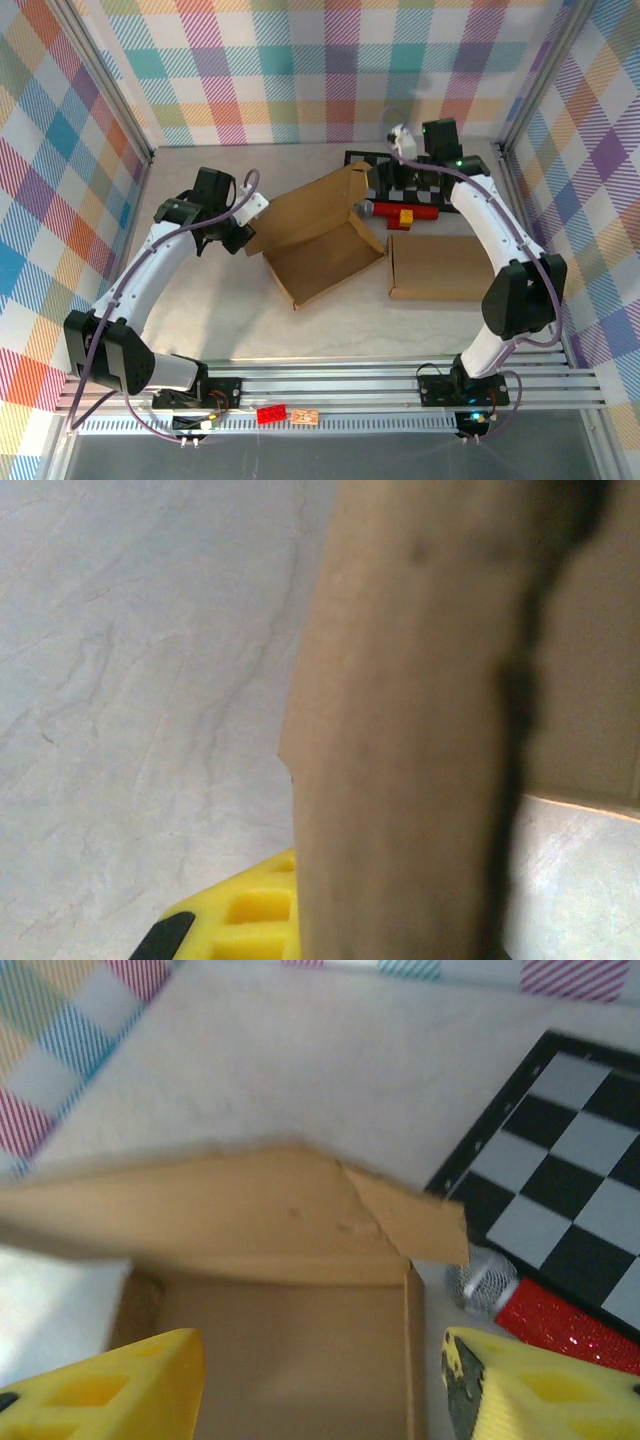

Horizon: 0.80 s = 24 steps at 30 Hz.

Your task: Fold the paper box

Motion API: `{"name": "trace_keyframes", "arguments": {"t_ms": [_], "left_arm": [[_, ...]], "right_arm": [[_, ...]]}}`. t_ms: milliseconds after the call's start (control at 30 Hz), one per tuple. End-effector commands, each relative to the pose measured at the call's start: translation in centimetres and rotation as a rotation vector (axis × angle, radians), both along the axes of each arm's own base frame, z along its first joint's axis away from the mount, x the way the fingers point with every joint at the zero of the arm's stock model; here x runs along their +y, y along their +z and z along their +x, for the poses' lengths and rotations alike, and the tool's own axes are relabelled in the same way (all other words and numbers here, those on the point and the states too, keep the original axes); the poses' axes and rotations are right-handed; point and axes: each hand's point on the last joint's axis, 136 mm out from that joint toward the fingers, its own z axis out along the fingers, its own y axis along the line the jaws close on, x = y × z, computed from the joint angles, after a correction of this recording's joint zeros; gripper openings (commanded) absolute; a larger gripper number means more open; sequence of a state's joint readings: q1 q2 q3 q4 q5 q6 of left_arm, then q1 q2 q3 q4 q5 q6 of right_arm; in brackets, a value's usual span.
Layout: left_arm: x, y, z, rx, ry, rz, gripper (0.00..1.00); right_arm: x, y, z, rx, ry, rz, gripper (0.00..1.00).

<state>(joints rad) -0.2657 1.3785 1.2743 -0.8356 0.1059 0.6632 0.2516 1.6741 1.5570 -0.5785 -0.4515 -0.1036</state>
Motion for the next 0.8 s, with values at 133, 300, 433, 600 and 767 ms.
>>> {"name": "trace_keyframes", "arguments": {"t_ms": [133, 300, 433, 600, 767], "left_arm": [[-0.3, 0.4, 1.0, 0.012, -0.043, -0.023, 0.0], [-0.2, -0.1, 1.3, 0.025, -0.036, -0.019, 0.0], [0.2, -0.4, 1.6, 0.029, -0.024, -0.009, 0.0], [0.2, -0.5, 1.7, 0.037, -0.017, -0.018, 0.0], [0.1, -0.7, 1.8, 0.047, -0.013, -0.021, 0.0]], "right_arm": [[1.0, -3.4, 1.3, -0.259, 0.29, -0.133, 0.69], [1.6, -4.6, 3.8, -0.257, 0.302, -0.112, 0.7], [1.6, -5.8, 5.5, -0.252, 0.282, -0.135, 0.69], [2.0, -5.7, 6.8, -0.276, 0.296, -0.131, 0.69], [2.8, -5.3, 7.5, -0.27, 0.302, -0.08, 0.64]]}}
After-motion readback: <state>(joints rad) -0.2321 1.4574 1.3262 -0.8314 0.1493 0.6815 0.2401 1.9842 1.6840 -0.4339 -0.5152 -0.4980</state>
